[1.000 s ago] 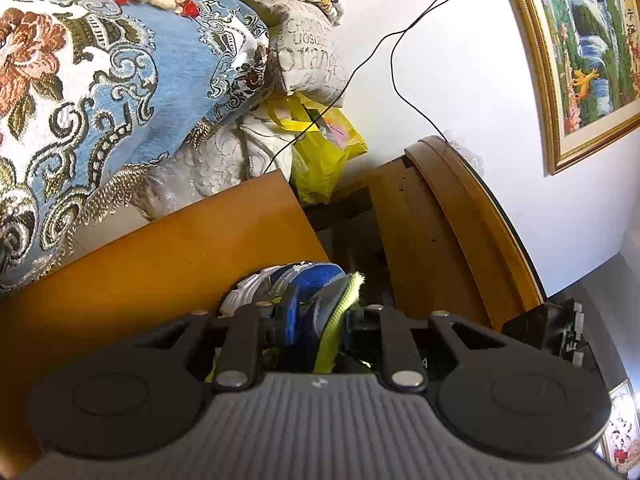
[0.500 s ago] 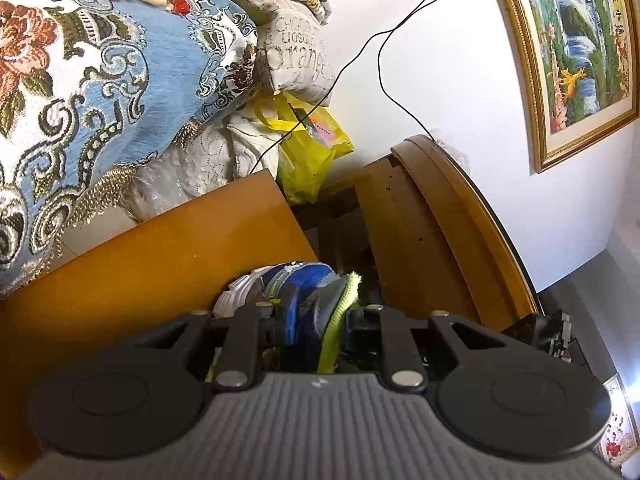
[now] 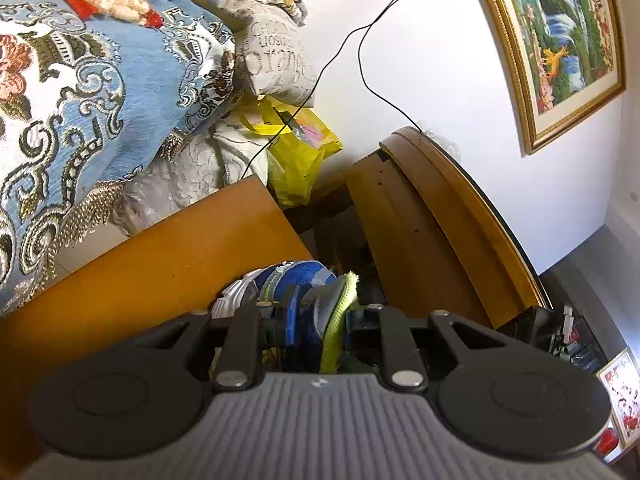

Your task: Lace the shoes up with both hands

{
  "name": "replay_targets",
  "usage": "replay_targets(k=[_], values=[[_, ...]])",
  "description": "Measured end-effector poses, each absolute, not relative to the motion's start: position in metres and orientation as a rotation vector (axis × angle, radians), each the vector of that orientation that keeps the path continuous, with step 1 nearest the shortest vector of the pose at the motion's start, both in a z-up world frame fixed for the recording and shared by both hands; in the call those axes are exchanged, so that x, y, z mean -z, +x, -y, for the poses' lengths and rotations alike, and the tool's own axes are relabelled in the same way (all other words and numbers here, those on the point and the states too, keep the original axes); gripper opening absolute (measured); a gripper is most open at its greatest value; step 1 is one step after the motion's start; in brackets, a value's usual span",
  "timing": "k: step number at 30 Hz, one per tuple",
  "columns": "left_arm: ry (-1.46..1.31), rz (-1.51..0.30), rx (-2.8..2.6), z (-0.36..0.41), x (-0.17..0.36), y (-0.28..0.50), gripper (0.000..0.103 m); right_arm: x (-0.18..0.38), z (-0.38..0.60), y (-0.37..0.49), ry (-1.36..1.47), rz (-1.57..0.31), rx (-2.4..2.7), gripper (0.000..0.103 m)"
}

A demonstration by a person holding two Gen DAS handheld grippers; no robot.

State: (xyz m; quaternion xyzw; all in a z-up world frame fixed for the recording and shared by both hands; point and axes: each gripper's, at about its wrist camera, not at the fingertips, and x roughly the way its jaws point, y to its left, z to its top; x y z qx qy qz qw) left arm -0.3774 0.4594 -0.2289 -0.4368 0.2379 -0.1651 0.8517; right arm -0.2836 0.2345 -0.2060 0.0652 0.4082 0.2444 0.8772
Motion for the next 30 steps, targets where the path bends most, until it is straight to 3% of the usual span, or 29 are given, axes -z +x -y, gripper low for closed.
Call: replay_targets(k=[15, 23, 28, 30], values=[[-0.415, -0.430, 0.349, -0.423, 0.213, -0.392, 0.020, 0.225, -0.216, -0.313, 0.239, -0.546, -0.587, 0.000], [-0.296, -0.390, 0.378, -0.416, 0.215, -0.396, 0.021, 0.227, -0.209, -0.312, 0.262, -0.512, -0.622, 0.001], [-0.296, -0.381, 0.374, -0.418, 0.218, -0.397, 0.021, 0.224, -0.198, -0.314, 0.290, -0.518, -0.642, 0.005], [-0.320, -0.381, 0.381, -0.422, 0.220, -0.397, 0.022, 0.221, -0.193, -0.320, 0.280, -0.477, -0.630, 0.026]])
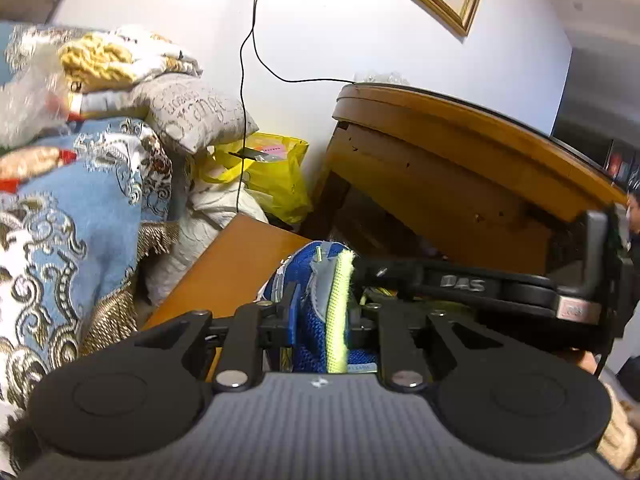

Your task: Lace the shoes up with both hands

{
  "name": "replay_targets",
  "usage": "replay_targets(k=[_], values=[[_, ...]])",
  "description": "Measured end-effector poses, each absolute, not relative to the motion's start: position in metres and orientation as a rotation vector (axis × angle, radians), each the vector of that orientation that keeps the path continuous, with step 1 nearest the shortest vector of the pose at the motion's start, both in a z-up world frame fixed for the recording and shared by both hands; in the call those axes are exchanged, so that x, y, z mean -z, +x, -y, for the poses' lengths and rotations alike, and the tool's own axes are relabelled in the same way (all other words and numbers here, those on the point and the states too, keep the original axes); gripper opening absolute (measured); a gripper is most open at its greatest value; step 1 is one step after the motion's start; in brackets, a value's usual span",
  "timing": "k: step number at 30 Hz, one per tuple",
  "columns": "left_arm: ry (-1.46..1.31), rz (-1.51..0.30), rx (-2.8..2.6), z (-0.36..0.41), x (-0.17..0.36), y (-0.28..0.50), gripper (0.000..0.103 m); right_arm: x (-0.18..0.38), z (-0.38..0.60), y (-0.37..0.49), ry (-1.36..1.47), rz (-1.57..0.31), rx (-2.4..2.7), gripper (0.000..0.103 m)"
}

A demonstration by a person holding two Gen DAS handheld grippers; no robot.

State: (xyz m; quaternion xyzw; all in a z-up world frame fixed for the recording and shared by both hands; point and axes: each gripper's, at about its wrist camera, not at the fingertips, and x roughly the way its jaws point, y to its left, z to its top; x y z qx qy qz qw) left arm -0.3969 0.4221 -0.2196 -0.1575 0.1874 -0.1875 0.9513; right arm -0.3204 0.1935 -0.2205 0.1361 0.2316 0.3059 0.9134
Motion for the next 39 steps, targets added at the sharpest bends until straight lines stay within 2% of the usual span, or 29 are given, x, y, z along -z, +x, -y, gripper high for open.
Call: replay_targets(k=[1, 2, 3, 4, 6, 9, 13, 22, 28, 30, 39], values=[[-0.334, -0.380, 0.388, -0.424, 0.220, -0.397, 0.022, 0.218, -0.191, -0.325, 0.266, -0.446, -0.621, 0.037], [-0.344, -0.377, 0.398, -0.426, 0.221, -0.398, 0.024, 0.216, -0.190, -0.329, 0.254, -0.422, -0.607, 0.061], [-0.352, -0.374, 0.406, -0.428, 0.221, -0.399, 0.024, 0.216, -0.190, -0.331, 0.250, -0.408, -0.606, 0.068], [-0.360, -0.367, 0.415, -0.430, 0.220, -0.400, 0.024, 0.216, -0.191, -0.332, 0.249, -0.398, -0.610, 0.067], [-0.381, -0.343, 0.436, -0.434, 0.218, -0.404, 0.029, 0.217, -0.192, -0.335, 0.246, -0.379, -0.620, 0.056], [-0.414, -0.307, 0.467, -0.441, 0.214, -0.411, 0.030, 0.219, -0.190, -0.336, 0.263, -0.350, -0.621, 0.048], [-0.488, -0.327, 0.505, -0.454, 0.200, -0.410, 0.031, 0.218, -0.181, -0.338, 0.310, -0.303, -0.588, 0.048], [-0.401, -0.690, 0.483, -0.442, 0.149, -0.304, 0.038, 0.221, -0.170, -0.339, 0.365, -0.319, -0.551, 0.048], [-0.461, -0.801, 0.563, -0.440, 0.181, -0.268, 0.035, 0.223, -0.165, -0.337, 0.382, -0.332, -0.533, 0.048], [-0.499, -0.834, 0.603, -0.442, 0.193, -0.263, 0.030, 0.224, -0.164, -0.336, 0.379, -0.337, -0.527, 0.048], [-0.490, -0.822, 0.623, -0.443, 0.200, -0.260, 0.026, 0.232, -0.159, -0.324, 0.432, -0.399, -0.524, 0.048]])
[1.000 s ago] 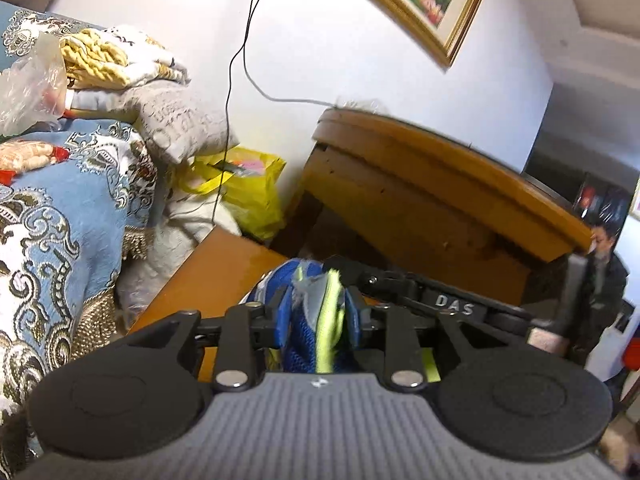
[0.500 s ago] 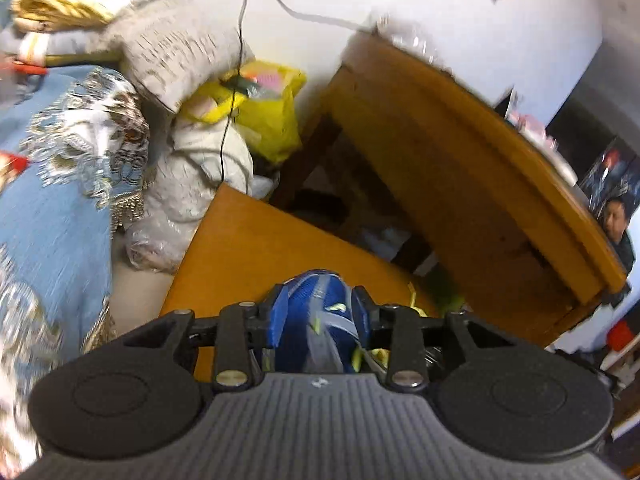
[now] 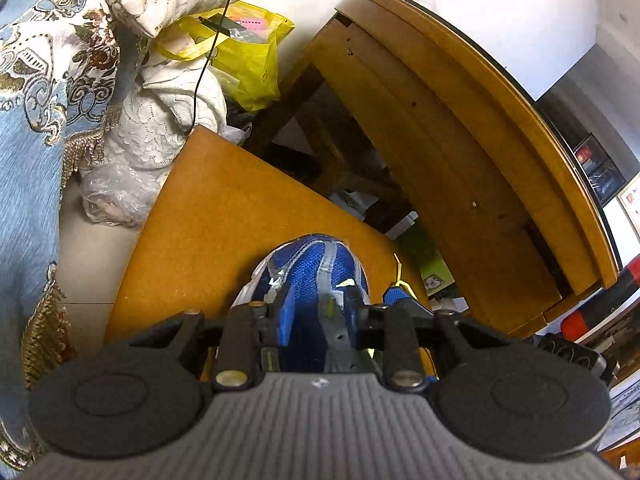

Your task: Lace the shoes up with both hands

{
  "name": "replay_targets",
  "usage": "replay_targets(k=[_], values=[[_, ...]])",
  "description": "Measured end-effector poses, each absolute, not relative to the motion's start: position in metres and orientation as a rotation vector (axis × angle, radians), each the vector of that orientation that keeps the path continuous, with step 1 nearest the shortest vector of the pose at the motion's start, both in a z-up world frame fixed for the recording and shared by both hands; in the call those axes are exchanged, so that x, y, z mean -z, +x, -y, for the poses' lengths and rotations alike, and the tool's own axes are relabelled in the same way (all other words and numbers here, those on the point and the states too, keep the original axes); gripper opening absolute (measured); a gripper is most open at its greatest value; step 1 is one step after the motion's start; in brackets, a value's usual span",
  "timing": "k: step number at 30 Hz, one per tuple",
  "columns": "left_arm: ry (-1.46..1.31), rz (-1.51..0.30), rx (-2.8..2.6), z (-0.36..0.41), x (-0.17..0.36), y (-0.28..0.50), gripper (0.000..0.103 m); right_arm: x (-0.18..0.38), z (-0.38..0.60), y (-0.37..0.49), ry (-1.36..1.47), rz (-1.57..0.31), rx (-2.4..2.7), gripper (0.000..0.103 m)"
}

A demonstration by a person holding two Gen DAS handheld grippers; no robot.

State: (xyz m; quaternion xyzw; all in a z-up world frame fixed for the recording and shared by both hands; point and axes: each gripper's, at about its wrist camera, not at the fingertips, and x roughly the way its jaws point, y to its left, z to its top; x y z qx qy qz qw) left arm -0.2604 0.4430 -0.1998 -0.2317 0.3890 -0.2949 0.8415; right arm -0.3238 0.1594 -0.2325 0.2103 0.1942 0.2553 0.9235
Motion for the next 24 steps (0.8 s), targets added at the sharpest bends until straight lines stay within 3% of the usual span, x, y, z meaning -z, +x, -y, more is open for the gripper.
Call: replay_targets(k=[1, 2, 6, 24], values=[[-0.490, -0.818, 0.622, -0.443, 0.200, -0.260, 0.024, 0.232, -0.160, -0.325, 0.430, -0.397, -0.524, 0.048], [-0.490, -0.814, 0.622, -0.443, 0.199, -0.260, 0.013, 0.232, -0.160, -0.326, 0.425, -0.394, -0.523, 0.048], [-0.468, -0.792, 0.618, -0.440, 0.197, -0.264, 0.006, 0.231, -0.159, -0.328, 0.425, -0.382, -0.521, 0.048], [-0.419, -0.726, 0.573, -0.436, 0.188, -0.274, 0.002, 0.230, -0.161, -0.330, 0.398, -0.387, -0.519, 0.048]])
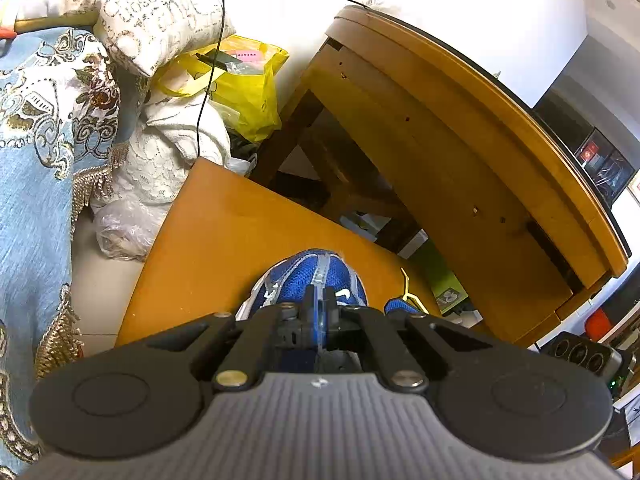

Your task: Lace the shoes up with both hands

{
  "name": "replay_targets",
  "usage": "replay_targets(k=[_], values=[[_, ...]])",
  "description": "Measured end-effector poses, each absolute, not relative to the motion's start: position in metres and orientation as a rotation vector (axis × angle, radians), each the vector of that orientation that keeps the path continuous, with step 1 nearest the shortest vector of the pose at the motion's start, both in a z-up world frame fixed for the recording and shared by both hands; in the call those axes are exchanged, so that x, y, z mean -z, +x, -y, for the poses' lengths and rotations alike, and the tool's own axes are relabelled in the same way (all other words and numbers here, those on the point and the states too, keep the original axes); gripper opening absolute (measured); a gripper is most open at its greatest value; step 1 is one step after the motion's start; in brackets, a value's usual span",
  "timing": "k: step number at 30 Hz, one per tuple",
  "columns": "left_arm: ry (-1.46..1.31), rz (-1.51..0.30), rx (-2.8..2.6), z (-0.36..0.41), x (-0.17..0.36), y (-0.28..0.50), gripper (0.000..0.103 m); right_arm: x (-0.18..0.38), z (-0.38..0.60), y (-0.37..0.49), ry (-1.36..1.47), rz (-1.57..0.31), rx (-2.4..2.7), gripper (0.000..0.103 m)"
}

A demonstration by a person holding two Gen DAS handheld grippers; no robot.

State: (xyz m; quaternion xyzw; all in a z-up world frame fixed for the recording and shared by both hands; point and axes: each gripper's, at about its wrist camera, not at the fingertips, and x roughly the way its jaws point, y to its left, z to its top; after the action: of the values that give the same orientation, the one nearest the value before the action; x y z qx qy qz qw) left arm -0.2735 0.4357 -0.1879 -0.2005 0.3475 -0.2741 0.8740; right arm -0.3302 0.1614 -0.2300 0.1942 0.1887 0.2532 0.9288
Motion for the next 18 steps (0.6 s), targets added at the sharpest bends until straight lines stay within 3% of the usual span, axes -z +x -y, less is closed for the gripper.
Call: replay_targets(k=[18], values=[[-0.349, -0.699, 0.520, -0.4317, 0.1843, -0.2751, 0.003, 0.2278, -0.1623, -0.3290, 0.381, -0.385, -0.543, 0.048]])
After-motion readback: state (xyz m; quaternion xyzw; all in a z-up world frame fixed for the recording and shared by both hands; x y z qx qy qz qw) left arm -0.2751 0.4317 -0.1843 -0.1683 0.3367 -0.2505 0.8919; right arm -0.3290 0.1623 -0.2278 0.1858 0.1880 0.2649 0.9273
